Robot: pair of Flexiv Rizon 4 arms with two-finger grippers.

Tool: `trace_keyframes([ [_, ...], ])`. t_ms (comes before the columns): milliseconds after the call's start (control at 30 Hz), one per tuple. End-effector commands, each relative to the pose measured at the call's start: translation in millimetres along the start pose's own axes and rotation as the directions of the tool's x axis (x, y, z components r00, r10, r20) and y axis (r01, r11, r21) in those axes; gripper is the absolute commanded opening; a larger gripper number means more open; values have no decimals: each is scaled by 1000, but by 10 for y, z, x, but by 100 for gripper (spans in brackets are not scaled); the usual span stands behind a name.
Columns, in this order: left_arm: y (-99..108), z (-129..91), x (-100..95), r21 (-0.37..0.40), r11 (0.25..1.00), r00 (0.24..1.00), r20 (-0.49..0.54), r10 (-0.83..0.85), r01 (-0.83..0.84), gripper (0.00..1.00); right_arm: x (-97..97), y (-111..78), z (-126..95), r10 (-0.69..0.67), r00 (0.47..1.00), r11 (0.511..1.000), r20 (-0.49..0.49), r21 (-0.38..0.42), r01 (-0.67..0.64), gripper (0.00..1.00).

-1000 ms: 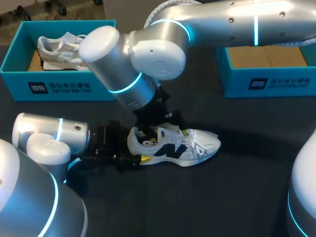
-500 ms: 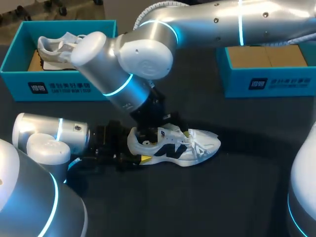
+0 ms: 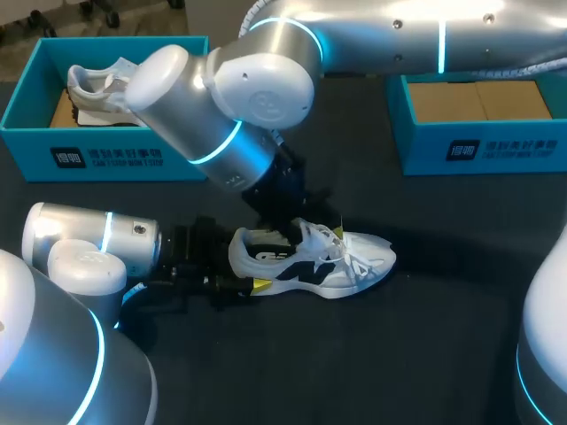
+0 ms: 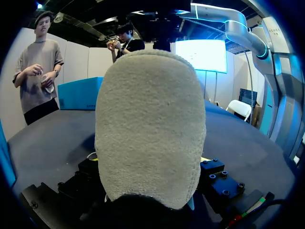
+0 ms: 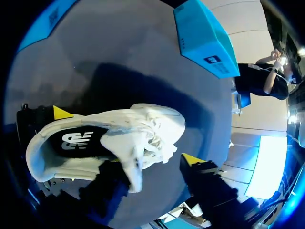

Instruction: Take the shoe out of the shoebox, open the shoe tongue, remove and reinsert the insole, then place the shoe into the shoebox

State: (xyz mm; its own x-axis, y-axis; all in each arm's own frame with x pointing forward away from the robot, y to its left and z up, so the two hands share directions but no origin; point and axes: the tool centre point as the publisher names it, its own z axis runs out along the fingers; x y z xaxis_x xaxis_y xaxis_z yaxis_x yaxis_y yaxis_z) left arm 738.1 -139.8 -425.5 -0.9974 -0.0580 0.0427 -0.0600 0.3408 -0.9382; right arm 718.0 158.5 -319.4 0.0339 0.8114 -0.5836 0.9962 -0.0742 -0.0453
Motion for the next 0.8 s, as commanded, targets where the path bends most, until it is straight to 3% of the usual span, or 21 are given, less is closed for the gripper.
trace_keyframes([
  [33, 153, 88, -120, -4, 1000, 1000, 0, -1, 1, 0, -77, -45, 32, 301, 953, 954, -34, -9, -301, 0],
  [367, 153, 88, -120, -4, 1000, 1000, 0, -1, 1, 0, -192, 11, 177, 321, 943, 946, -94, -13, -323, 0],
  [800, 153, 88, -120, -4, 1000, 1000, 0, -1, 1, 0, -498, 100, 505, 338, 927, 938, -160, -22, -346, 0],
])
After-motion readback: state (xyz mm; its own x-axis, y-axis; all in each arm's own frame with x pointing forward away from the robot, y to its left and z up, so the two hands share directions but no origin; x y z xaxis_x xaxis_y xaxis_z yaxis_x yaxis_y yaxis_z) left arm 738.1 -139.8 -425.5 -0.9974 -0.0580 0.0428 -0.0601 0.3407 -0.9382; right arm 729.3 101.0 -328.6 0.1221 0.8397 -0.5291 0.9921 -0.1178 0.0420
